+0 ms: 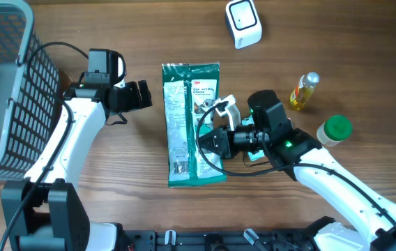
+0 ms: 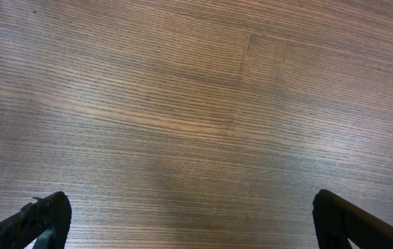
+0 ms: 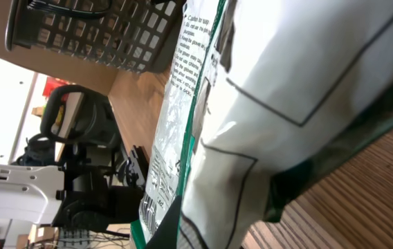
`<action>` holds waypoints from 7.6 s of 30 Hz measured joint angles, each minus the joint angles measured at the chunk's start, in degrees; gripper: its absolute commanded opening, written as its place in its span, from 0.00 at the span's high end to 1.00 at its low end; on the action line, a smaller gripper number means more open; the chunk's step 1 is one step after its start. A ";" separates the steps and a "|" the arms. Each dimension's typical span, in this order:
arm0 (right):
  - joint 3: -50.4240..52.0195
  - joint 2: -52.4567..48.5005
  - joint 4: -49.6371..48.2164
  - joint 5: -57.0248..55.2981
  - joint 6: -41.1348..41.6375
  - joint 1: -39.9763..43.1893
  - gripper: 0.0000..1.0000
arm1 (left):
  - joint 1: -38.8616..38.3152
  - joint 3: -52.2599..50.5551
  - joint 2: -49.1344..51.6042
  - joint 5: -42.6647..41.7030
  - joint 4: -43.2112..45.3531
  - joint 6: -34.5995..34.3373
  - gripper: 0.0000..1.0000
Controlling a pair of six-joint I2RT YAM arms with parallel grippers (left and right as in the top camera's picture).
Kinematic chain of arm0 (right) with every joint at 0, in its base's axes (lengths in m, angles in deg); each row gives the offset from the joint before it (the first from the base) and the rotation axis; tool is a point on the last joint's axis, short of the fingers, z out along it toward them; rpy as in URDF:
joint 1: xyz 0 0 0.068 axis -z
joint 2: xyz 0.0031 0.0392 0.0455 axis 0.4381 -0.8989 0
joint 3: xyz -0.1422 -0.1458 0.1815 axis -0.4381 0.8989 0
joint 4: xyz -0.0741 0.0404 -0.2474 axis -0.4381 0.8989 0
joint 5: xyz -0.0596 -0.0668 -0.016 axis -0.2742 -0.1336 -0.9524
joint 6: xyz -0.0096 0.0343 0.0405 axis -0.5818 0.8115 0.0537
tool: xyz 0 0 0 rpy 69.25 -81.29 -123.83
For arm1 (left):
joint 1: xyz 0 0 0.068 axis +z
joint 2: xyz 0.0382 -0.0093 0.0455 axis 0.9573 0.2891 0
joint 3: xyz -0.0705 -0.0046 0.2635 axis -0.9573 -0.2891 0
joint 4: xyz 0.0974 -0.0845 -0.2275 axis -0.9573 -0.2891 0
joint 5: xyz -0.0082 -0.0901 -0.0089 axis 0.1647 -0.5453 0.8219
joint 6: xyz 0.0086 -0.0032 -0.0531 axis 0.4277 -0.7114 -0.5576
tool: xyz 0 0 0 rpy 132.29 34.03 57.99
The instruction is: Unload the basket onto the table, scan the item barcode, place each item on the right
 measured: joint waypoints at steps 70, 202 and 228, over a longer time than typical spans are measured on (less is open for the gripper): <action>-57.64 -4.28 56.70 -36.59 -28.22 -0.11 0.96 | 0.00 0.00 0.00 0.42 -0.13 0.02 0.00; -18.86 63.95 47.06 -54.05 -2.43 17.75 0.00 | 0.00 0.00 0.00 0.44 -0.13 0.17 0.00; 40.92 76.02 -21.16 -41.27 -34.73 19.19 0.00 | 0.00 0.00 0.00 0.42 -0.13 0.20 0.00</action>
